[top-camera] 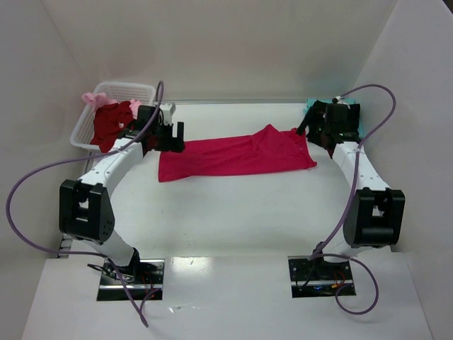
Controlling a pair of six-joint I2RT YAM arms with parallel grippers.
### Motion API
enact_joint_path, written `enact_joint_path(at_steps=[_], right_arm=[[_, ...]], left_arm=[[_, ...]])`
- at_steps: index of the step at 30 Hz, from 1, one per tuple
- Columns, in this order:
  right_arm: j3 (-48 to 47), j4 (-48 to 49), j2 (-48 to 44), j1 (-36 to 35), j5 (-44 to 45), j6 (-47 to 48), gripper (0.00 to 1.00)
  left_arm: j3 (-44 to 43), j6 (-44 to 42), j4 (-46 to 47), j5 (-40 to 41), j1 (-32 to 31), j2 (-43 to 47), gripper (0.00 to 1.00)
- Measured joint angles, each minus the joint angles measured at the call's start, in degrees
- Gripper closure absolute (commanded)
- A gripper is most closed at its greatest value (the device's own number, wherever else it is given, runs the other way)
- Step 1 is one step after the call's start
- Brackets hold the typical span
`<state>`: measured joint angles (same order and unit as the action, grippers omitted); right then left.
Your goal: Fold and stack the t-shirts
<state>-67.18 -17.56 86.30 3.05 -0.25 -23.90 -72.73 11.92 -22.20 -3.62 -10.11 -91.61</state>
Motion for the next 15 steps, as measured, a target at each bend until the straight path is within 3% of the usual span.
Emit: enact_joint_path(at_steps=[7,15], right_arm=[[-0.22,-0.44,0.11,-3.54,-0.63,0.42,0.0],[-0.22,-0.61,0.07,-3.5,0.5,1.09,0.0]], left_arm=[[-4.17,-18.4,0.87,-11.65,-0.57,-6.14,0.11],[-6.62,-34.18,0.31,-17.4,-0.55,-11.13,0.1]])
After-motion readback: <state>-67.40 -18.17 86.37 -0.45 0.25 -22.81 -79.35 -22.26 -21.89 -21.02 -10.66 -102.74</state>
